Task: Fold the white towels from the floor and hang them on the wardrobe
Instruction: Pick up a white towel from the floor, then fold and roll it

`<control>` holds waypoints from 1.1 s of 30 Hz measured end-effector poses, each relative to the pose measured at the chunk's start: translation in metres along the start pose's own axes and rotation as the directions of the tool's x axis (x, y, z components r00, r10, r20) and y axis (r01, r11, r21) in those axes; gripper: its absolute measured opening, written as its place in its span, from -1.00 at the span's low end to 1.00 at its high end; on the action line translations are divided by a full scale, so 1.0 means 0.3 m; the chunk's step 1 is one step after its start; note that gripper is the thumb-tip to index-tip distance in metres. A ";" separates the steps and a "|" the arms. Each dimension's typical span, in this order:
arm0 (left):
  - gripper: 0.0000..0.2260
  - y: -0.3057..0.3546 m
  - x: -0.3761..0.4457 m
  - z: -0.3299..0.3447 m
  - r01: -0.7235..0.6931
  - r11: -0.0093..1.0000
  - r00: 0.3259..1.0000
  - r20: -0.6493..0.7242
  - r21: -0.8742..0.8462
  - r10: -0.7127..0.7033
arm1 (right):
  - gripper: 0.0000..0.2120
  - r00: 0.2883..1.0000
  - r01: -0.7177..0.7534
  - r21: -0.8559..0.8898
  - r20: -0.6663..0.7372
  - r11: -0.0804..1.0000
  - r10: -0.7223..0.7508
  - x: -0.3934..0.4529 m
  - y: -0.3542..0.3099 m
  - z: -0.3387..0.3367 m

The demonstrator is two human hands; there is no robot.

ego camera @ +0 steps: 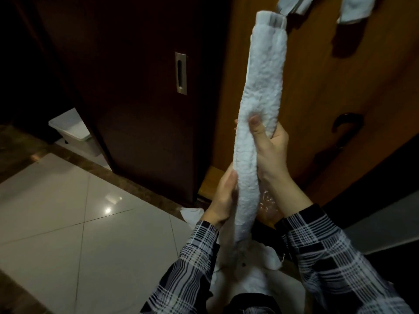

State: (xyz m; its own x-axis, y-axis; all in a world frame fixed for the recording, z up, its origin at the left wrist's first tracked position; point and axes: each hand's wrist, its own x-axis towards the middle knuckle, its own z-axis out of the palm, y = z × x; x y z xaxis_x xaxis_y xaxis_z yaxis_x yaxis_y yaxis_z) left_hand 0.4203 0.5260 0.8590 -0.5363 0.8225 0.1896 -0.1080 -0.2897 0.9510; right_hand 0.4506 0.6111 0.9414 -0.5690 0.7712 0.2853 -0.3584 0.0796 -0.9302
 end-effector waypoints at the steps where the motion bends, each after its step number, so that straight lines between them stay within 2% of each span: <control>1: -0.46 0.005 0.003 0.004 0.020 0.999 1.000 -0.018 0.046 -0.019 | -0.34 1.000 0.006 -0.010 -0.013 1.000 -0.006 -0.002 -0.002 0.004; 2: -0.40 0.007 0.009 0.007 0.020 0.995 0.999 -0.032 0.100 -0.017 | -0.43 1.000 0.005 -0.018 -0.024 1.000 -0.005 -0.004 -0.005 0.006; 4: -0.43 0.002 0.015 0.004 0.003 0.984 0.999 -0.046 0.177 0.006 | -0.60 1.000 -0.005 -0.021 -0.026 1.000 0.005 -0.005 -0.010 0.006; 8: -0.63 -0.017 0.018 -0.028 0.002 0.971 1.000 -0.026 0.237 0.005 | -0.62 0.998 -0.065 -0.014 -0.005 0.998 0.065 0.009 -0.023 -0.003; 13: -0.71 0.015 0.016 -0.022 -0.009 0.954 1.000 -0.015 0.301 0.014 | -0.78 0.985 -0.170 -0.076 -0.028 0.982 0.168 0.050 -0.015 -0.027; 19: -0.72 0.031 0.024 -0.016 -0.005 0.981 0.997 -0.075 0.195 0.021 | -0.71 0.909 -0.281 -0.306 0.220 0.910 0.355 0.077 -0.032 -0.063; 22: -0.73 0.052 0.037 -0.022 -0.017 0.994 0.988 -0.148 0.111 0.033 | -0.56 0.847 -0.403 -0.217 0.279 0.889 0.452 -0.001 0.014 -0.097; 24: -0.77 0.076 0.043 -0.026 -0.012 0.997 0.972 -0.234 0.076 0.030 | -0.43 0.782 -0.499 -0.155 0.343 0.853 0.520 -0.064 0.070 -0.127; 26: -0.81 0.092 0.044 -0.031 0.002 1.000 0.952 -0.307 0.025 0.006 | -0.32 0.719 -0.526 -0.224 0.398 0.821 0.569 -0.117 0.118 -0.149; 29: -0.80 0.095 0.046 -0.044 0.025 1.000 0.913 -0.408 -0.014 -0.029 | -0.44 0.713 -0.475 -0.328 0.401 0.817 0.576 -0.166 0.165 -0.162; 33: -0.83 0.086 0.042 -0.054 0.040 0.998 0.886 -0.460 -0.045 -0.056 | -0.46 0.703 -0.461 -0.328 0.432 0.825 0.565 -0.175 0.201 -0.160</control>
State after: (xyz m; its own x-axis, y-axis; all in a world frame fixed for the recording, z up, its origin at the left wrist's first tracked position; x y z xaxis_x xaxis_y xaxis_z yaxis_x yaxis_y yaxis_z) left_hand 0.3973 0.5209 0.8821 -0.8542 0.5199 0.0029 -0.1663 -0.2784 0.9460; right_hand 0.4942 0.6057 0.8594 -0.9223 0.3144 -0.2248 0.2094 -0.0823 -0.9744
